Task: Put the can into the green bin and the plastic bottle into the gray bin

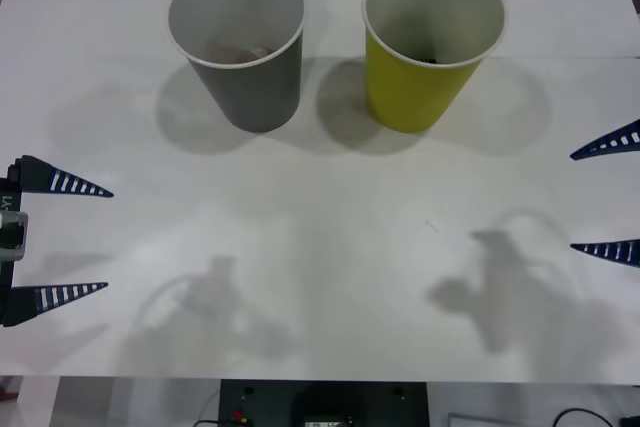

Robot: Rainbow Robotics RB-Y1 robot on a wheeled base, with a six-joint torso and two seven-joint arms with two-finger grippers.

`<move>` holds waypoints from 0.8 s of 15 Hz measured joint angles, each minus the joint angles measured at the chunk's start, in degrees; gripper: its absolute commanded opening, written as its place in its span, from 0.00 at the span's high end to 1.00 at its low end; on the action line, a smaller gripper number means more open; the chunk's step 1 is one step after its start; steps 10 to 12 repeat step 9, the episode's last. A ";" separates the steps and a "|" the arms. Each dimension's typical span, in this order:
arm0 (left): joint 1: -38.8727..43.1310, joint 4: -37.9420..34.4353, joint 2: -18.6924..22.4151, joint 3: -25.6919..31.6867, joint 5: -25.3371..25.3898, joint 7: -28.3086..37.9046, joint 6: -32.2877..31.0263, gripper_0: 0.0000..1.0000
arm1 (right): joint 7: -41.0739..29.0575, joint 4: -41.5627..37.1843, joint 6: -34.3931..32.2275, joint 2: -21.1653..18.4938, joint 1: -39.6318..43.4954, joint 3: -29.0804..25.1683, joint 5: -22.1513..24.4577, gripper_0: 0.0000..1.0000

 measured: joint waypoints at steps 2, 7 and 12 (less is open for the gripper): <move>0.00 0.00 0.00 0.00 0.00 0.00 0.00 0.00 | 1.03 -0.46 1.99 0.06 2.92 -0.47 -0.99 0.00; 0.00 0.00 0.00 0.00 0.00 0.00 0.00 0.00 | 2.51 -1.66 4.46 0.01 6.55 -1.26 -1.23 0.00; 0.00 0.00 0.00 0.00 0.00 0.00 0.00 0.00 | 2.74 -1.62 4.71 0.01 6.57 -1.39 -1.23 0.00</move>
